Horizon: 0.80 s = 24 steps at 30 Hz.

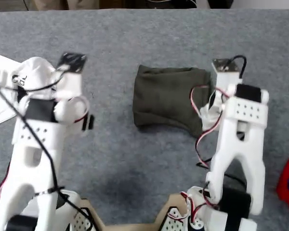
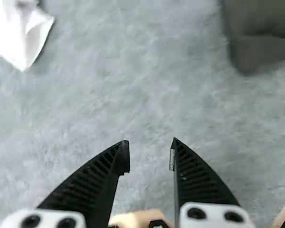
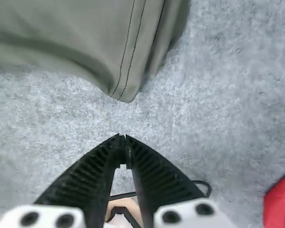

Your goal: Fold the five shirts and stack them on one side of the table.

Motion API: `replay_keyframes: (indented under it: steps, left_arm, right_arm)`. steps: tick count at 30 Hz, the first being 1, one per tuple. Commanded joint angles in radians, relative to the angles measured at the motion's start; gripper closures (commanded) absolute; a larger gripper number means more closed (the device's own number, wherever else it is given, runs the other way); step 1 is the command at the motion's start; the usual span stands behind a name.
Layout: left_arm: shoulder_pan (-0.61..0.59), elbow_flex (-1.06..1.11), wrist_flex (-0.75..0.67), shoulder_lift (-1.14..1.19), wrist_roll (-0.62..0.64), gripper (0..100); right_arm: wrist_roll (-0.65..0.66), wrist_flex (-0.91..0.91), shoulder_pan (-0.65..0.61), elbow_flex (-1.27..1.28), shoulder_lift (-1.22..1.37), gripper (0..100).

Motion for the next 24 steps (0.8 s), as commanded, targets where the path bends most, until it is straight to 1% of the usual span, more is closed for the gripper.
replay_keyframes:
  steps: [1, 3, 5, 6, 9, 10, 12, 14, 16, 20, 24]
  left_arm:
    - [-0.072, 0.083, -0.021, -0.065, -0.006, 84]
    - [-0.089, 0.1, -0.021, -0.065, -0.003, 84]
    - [-0.097, 0.103, -0.021, -0.065, -0.002, 84]
    - [-0.097, 0.103, -0.02, -0.065, 0.0, 84]
    - [-0.091, 0.101, -0.02, -0.065, 0.0, 84]
    - [-0.091, 0.1, -0.02, -0.065, 0.0, 84]
    - [-0.091, 0.1, -0.02, -0.065, 0.0, 84]
    - [-0.091, 0.1, -0.02, -0.065, 0.0, 84]
    - [-0.091, 0.098, -0.02, -0.065, 0.0, 84]
    - [-0.094, 0.097, -0.02, -0.065, 0.0, 84]
    - [-0.095, 0.1, -0.02, -0.065, 0.0, 84]
  right_arm:
    - [-0.006, -0.129, 0.016, 0.117, -0.064, 99.1]
    - [-0.014, -0.187, 0.016, 0.15, -0.064, 98.9]
    - [-0.086, -0.206, 0.016, 0.156, -0.064, 96.2]
    - [-0.132, -0.21, 0.015, 0.154, -0.064, 92.2]
    - [-0.242, -0.219, 0.01, 0.145, -0.064, 75.7]
    - [-0.264, -0.226, 0.008, 0.142, -0.062, 72.6]
    - [-0.282, -0.264, -0.008, 0.142, -0.062, 72.7]
    - [-0.288, -0.304, -0.031, 0.148, -0.041, 75.8]
    - [-0.339, -0.345, -0.051, 0.134, 0.021, 78.3]
    - [-0.387, -0.371, -0.056, 0.025, 0.223, 76.0]
    - [-0.411, -0.31, -0.051, -0.165, 0.464, 74.2]
